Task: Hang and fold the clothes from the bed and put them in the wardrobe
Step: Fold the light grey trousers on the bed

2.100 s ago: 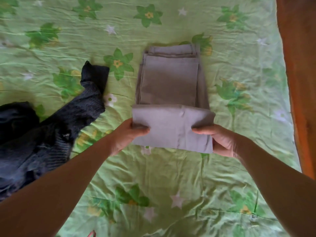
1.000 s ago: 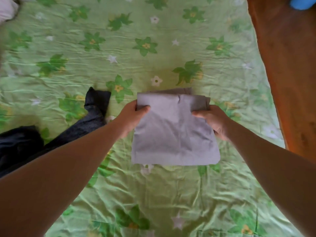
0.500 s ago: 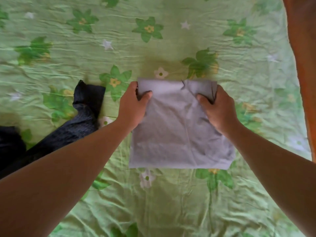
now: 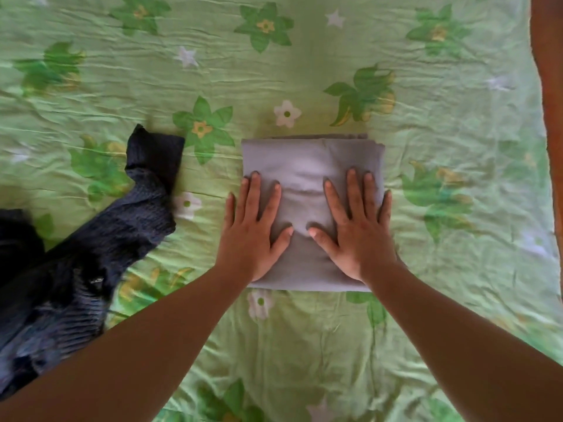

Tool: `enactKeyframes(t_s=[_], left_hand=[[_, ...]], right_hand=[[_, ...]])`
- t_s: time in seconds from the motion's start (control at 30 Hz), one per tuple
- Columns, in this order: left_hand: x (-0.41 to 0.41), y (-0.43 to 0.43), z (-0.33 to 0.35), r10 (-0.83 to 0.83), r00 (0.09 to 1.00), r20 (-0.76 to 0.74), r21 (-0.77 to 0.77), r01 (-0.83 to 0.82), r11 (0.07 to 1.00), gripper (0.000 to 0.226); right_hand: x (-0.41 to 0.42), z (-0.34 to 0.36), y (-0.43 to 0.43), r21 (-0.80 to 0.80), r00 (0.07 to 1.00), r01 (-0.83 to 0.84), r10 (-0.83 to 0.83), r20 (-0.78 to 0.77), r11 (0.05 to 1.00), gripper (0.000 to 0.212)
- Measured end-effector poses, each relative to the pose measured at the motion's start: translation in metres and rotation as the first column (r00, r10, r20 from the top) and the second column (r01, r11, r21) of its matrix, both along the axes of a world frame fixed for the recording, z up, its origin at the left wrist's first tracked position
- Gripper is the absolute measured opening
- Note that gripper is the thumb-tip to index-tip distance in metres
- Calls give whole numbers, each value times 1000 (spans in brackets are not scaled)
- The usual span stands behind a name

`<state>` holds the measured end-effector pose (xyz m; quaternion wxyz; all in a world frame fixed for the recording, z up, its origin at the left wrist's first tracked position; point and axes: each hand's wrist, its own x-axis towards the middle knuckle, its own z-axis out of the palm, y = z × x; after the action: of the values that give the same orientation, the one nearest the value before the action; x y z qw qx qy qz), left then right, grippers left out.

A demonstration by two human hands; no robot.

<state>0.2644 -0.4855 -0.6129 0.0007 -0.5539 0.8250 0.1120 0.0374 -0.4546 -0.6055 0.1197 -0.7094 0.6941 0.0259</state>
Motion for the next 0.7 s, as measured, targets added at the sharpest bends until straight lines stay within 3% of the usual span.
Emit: enactKeyframes(t_s=[0.27, 0.43, 0.5, 0.6, 0.63, 0.7], left_hand=[[11, 9, 5, -47, 998, -41, -26, 46, 999, 79], [9, 13, 3, -38, 999, 6, 17, 38, 999, 80], [6, -2, 13, -24, 999, -22, -42, 23, 999, 72], [-3, -57, 32, -20, 998, -60, -196, 8, 981, 62], [-7, -80, 39, 11, 997, -72, -156, -22, 987, 66], [-20, -122, 51, 110, 984, -140, 113, -94, 989, 75]], right_hand=[[-19, 8, 1, -114, 999, 7, -2, 39, 993, 78], [-13, 0, 6, -22, 999, 27, -27, 36, 999, 80], [-14, 10, -5, -41, 996, 66, -63, 66, 997, 78], [-20, 30, -45, -213, 995, 87, -75, 62, 973, 67], [-22, 36, -64, -176, 994, 96, -85, 65, 980, 69], [-23, 46, -103, 58, 987, 117, -123, 106, 991, 81]])
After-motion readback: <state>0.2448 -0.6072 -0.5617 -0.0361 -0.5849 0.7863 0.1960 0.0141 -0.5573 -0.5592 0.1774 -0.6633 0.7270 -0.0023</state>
